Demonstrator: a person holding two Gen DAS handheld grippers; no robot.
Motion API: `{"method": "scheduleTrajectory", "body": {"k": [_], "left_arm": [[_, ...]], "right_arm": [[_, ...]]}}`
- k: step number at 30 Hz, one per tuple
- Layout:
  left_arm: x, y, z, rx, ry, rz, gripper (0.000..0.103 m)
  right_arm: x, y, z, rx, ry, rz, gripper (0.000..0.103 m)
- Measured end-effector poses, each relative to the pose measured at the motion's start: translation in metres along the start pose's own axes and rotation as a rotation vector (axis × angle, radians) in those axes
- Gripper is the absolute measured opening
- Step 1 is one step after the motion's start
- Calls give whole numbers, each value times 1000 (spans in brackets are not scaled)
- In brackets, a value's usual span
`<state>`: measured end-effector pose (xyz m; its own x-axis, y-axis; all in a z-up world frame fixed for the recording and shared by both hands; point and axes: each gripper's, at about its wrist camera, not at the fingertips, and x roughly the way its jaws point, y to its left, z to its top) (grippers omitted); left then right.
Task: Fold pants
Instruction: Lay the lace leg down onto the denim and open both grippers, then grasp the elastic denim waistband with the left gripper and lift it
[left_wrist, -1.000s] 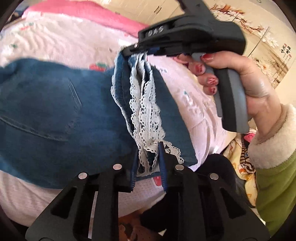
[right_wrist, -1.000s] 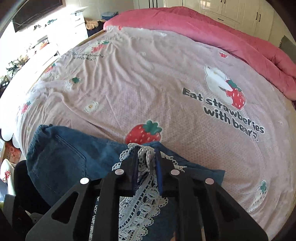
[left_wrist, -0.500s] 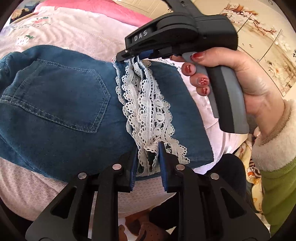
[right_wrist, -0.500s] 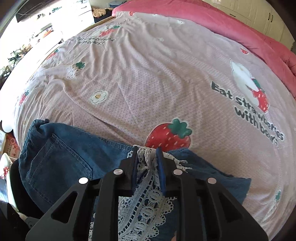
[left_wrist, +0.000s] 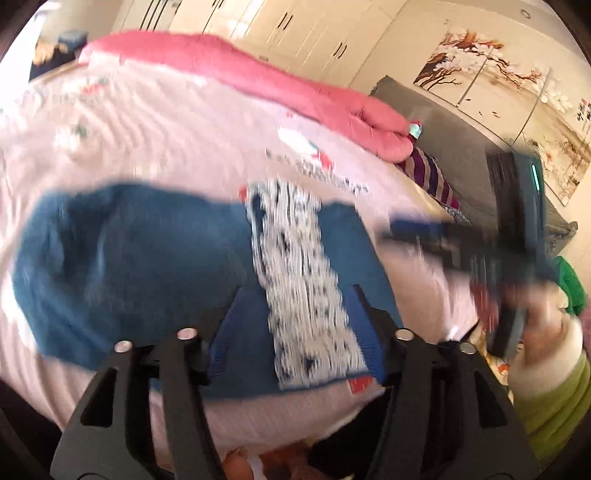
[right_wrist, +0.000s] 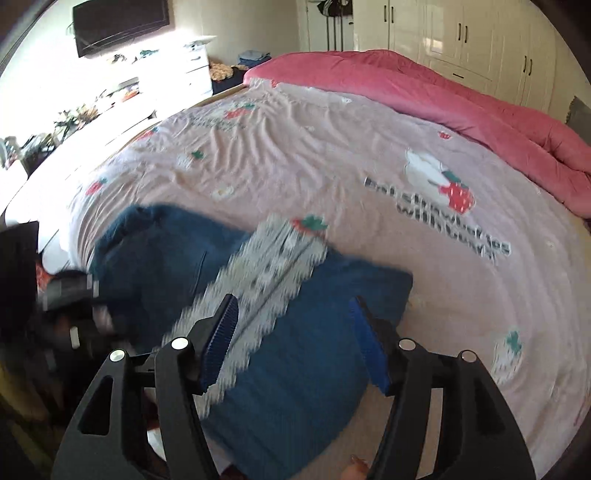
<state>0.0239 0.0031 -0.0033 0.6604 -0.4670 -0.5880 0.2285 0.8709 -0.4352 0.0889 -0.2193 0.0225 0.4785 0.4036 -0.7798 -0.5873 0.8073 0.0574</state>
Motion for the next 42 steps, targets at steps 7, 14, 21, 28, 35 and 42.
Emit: {"method": "scheduleTrajectory", "body": {"k": [7, 14, 21, 28, 35, 42], "left_arm": [[62, -44, 50, 87, 86, -93, 53], [159, -52, 61, 107, 251, -124, 53], [172, -3, 69, -11, 219, -74, 39], [167, 4, 73, -39, 191, -69, 31], [111, -10, 87, 19, 103, -52, 73], [15, 17, 85, -13, -69, 88, 93]], "right_arm": [[15, 14, -61, 43, 58, 9, 56], [23, 19, -86, 80, 40, 56, 59], [21, 12, -95, 106, 25, 86, 59], [22, 16, -97, 96, 28, 48, 59], [15, 19, -93, 128, 38, 52, 62], [3, 25, -82, 160, -3, 94, 70]]}}
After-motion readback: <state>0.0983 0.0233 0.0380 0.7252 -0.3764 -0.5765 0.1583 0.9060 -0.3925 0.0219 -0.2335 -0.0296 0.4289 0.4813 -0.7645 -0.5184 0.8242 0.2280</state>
